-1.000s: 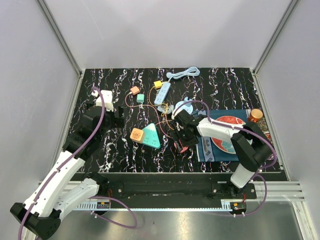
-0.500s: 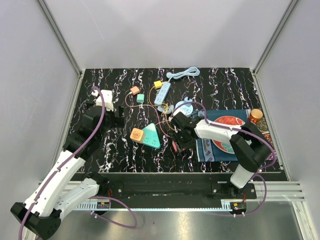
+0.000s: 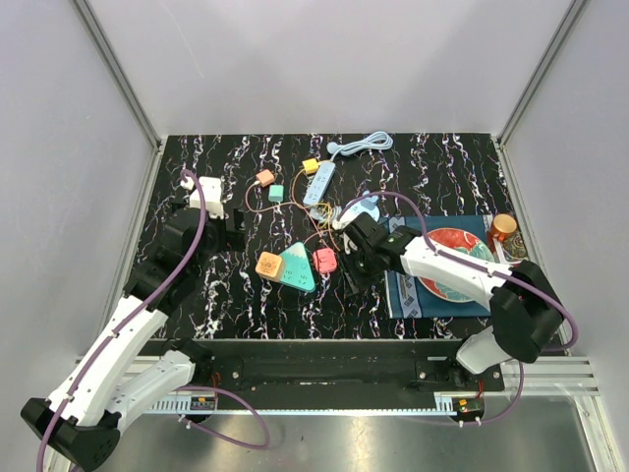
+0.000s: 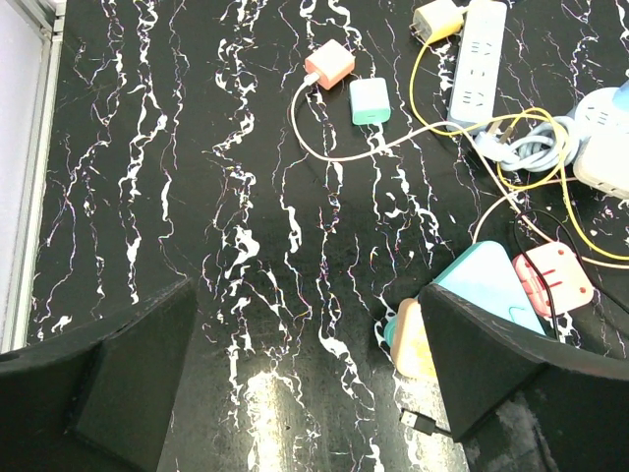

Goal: Insert the plug
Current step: Pick up the plug from the center of the board.

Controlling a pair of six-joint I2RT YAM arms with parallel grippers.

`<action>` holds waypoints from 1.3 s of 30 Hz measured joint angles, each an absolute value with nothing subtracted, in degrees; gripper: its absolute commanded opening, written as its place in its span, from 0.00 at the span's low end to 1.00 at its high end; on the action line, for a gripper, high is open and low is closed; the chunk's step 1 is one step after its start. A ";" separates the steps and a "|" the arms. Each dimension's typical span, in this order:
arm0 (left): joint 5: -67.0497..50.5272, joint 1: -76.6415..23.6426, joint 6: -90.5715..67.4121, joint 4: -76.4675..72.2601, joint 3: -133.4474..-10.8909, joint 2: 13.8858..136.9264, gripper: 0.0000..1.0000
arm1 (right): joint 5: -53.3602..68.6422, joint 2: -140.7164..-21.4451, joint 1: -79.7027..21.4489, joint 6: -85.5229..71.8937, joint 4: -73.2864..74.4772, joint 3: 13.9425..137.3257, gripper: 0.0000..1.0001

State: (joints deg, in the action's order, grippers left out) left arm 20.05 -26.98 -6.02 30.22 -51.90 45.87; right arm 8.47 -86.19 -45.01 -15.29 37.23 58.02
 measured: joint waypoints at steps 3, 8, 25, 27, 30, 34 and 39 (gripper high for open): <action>19.84 -26.98 -6.02 30.13 -51.88 45.87 0.99 | 8.23 -87.26 -45.01 -14.76 37.71 60.23 0.51; 19.75 -26.89 -6.00 29.87 -51.27 45.87 0.99 | 6.90 -94.61 -45.01 -11.86 37.15 67.77 0.60; 19.77 -26.79 -5.80 29.87 -50.98 46.30 0.99 | 2.04 -110.32 -44.99 27.27 36.29 78.76 0.86; 19.77 -26.79 -5.80 29.87 -50.98 46.37 0.99 | 2.46 -110.69 -44.95 30.13 36.25 79.61 0.87; 19.77 -26.74 -5.78 29.85 -50.98 46.65 0.99 | 4.16 -111.09 -44.62 33.93 36.36 81.25 0.87; 19.77 -26.61 -5.76 29.87 -50.98 47.44 0.99 | 6.66 -113.23 -43.99 37.15 37.17 84.58 0.87; 19.75 -26.52 -5.74 29.87 -50.98 47.81 0.99 | 9.15 -117.25 -43.44 39.70 39.22 87.83 0.88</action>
State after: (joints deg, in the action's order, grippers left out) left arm 19.75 -26.52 -5.74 29.87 -50.98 47.81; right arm 9.15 -117.25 -43.44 39.70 39.22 87.83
